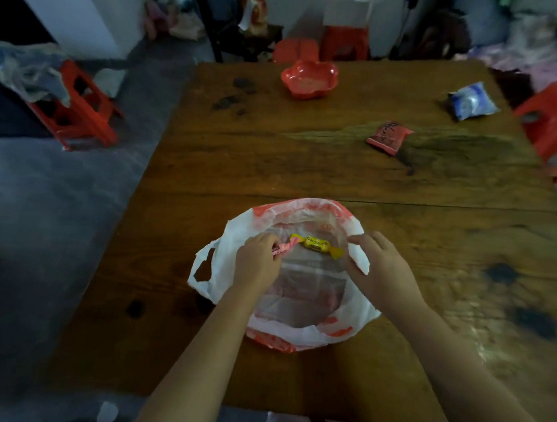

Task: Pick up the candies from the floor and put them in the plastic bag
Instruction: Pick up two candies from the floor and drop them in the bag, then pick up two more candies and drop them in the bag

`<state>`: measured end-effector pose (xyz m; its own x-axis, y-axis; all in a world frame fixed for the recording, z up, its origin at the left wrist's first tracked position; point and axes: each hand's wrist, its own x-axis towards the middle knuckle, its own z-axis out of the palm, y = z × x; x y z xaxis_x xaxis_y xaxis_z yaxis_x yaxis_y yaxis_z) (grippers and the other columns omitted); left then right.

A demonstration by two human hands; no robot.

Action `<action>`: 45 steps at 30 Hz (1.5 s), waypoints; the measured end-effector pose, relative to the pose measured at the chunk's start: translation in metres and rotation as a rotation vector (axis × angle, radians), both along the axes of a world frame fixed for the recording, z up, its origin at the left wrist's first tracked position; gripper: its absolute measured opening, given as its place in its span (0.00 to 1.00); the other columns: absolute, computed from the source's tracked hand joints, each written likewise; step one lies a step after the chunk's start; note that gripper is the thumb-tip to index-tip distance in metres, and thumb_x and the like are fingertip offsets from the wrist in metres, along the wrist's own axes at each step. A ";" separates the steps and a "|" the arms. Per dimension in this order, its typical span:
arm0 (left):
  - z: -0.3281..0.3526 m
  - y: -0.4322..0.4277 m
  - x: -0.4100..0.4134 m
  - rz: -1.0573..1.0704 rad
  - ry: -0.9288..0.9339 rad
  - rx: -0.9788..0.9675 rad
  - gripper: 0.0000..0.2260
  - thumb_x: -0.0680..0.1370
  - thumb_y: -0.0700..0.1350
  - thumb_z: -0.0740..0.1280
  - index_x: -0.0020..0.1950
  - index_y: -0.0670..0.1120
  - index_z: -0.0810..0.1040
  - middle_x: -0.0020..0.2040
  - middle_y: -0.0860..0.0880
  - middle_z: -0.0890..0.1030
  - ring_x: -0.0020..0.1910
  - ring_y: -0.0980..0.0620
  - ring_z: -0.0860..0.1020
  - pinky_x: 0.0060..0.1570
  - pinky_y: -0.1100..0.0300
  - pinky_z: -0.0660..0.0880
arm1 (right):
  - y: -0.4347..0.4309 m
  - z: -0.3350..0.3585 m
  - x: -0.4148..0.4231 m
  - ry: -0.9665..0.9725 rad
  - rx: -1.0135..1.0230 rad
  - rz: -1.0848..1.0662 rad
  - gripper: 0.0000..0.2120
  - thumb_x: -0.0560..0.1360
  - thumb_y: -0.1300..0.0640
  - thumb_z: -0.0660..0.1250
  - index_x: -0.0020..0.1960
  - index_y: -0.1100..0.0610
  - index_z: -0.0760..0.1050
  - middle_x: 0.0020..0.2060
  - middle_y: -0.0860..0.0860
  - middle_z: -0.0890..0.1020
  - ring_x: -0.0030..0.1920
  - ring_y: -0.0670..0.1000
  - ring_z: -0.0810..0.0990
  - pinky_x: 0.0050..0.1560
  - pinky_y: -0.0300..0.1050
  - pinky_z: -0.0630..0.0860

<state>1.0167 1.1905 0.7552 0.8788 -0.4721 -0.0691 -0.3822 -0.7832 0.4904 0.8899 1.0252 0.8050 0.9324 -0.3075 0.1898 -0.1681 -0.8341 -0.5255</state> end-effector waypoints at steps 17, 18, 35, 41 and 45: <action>0.039 -0.008 -0.068 -0.346 -0.263 -0.052 0.14 0.75 0.45 0.64 0.59 0.42 0.74 0.57 0.42 0.78 0.59 0.43 0.73 0.58 0.49 0.69 | 0.021 -0.007 -0.073 0.073 -0.062 -0.362 0.13 0.70 0.59 0.67 0.54 0.59 0.74 0.46 0.55 0.79 0.45 0.55 0.77 0.39 0.46 0.74; 0.041 -0.016 -0.077 -0.411 -0.275 -0.080 0.13 0.75 0.45 0.65 0.58 0.42 0.74 0.56 0.42 0.79 0.57 0.44 0.74 0.56 0.49 0.70 | 0.019 -0.007 -0.085 0.085 -0.077 -0.396 0.12 0.70 0.59 0.67 0.53 0.60 0.74 0.46 0.56 0.79 0.45 0.56 0.78 0.39 0.49 0.75; 0.048 -0.165 -0.293 -1.163 -0.282 -0.155 0.14 0.73 0.46 0.63 0.55 0.42 0.77 0.55 0.43 0.80 0.54 0.44 0.76 0.52 0.50 0.73 | -0.024 -0.016 -0.359 0.012 -0.023 -1.118 0.11 0.68 0.63 0.70 0.49 0.63 0.77 0.46 0.60 0.82 0.46 0.62 0.80 0.44 0.54 0.77; 0.051 -0.227 -0.433 -1.312 -0.261 -0.208 0.09 0.68 0.41 0.70 0.46 0.40 0.79 0.45 0.41 0.82 0.44 0.41 0.79 0.42 0.51 0.75 | -0.049 -0.025 -0.509 0.054 0.029 -1.342 0.11 0.69 0.62 0.70 0.50 0.64 0.77 0.49 0.62 0.81 0.51 0.62 0.78 0.50 0.57 0.76; 0.047 -0.259 -0.515 -1.426 -0.233 -0.237 0.10 0.65 0.39 0.74 0.44 0.39 0.80 0.43 0.41 0.83 0.41 0.42 0.80 0.40 0.52 0.76 | -0.061 -0.024 -0.598 0.079 0.025 -1.482 0.11 0.69 0.62 0.70 0.50 0.64 0.77 0.50 0.62 0.81 0.52 0.62 0.78 0.50 0.57 0.75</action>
<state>0.5022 0.9317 0.8025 -0.3530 -0.9123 0.2075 -0.8348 0.4072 0.3706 0.2918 0.9640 0.7808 -0.2186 -0.9664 0.1355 -0.8647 0.1274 -0.4859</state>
